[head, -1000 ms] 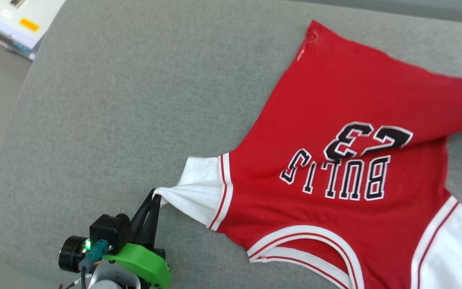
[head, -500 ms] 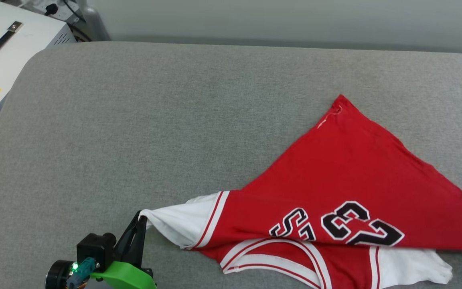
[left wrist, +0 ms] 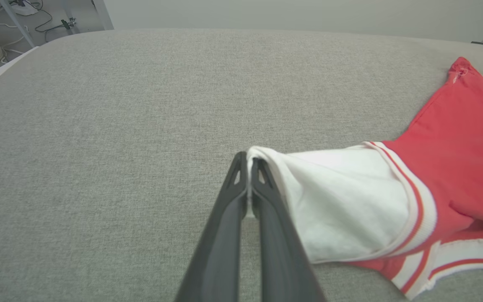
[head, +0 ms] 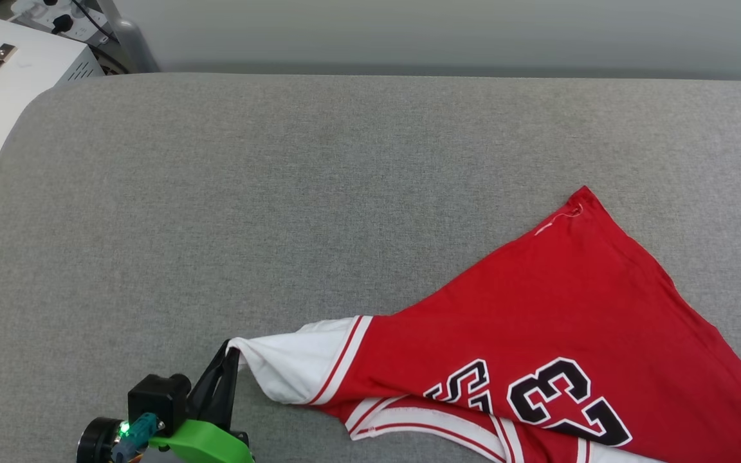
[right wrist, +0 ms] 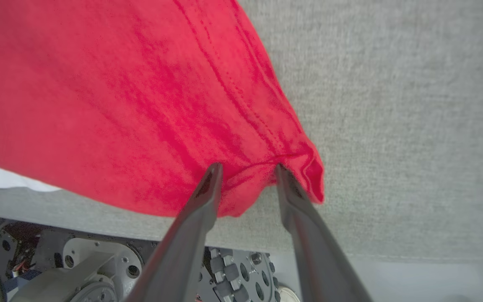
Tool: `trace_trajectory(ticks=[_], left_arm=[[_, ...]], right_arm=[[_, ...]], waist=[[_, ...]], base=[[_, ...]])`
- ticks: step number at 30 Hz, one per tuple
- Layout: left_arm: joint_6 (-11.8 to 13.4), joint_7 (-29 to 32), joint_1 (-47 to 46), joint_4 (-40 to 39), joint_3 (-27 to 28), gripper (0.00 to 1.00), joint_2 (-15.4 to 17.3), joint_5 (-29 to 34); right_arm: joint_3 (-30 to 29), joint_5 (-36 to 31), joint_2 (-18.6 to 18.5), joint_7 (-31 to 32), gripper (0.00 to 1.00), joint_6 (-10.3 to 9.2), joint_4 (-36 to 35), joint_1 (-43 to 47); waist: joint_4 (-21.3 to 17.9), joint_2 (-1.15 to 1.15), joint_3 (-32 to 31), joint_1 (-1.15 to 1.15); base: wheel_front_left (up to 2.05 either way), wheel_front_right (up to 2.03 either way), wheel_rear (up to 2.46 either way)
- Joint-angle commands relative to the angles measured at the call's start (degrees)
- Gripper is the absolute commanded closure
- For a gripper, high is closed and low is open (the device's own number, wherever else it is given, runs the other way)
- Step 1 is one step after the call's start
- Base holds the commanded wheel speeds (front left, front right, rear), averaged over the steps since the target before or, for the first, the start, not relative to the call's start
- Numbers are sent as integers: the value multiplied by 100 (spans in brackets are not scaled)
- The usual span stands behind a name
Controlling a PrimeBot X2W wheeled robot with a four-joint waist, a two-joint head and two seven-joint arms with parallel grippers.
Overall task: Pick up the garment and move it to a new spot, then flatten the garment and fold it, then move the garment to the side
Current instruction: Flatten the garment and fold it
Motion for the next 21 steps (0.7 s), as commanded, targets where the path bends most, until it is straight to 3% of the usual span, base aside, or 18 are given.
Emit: trace_trajectory(ticks=[1,6,11,16,21], left_arm=[[46,1,-15,-13,2,100,15,11],[63,22,-89,-89,-21,100,20,51],[60,68,-238,-165,-76,100,1,124],[28,99,-525,-240,-167,100,-85,248],[-34,100,-790,-230,-254,100,-192,346]], right_arm=[[-233,-77,-8,-116,0,-10,-147,-196],[-838,-301,-33,-237,0,-10,-807,-574],[-1061,-599,31,-63,0,-10,-1429,-1235],[-504,-997,224,483,0,-10,-1732,-2465],[227,-1201,465,1140,0,-10,-1241,-3522]], waist=[[-1,0,-13,1],[69,0,25,1],[188,0,177,1],[370,0,476,1],[546,0,742,1]], base=[[0,0,0],[0,0,0],[0,0,0],[0,0,0],[0,0,0]])
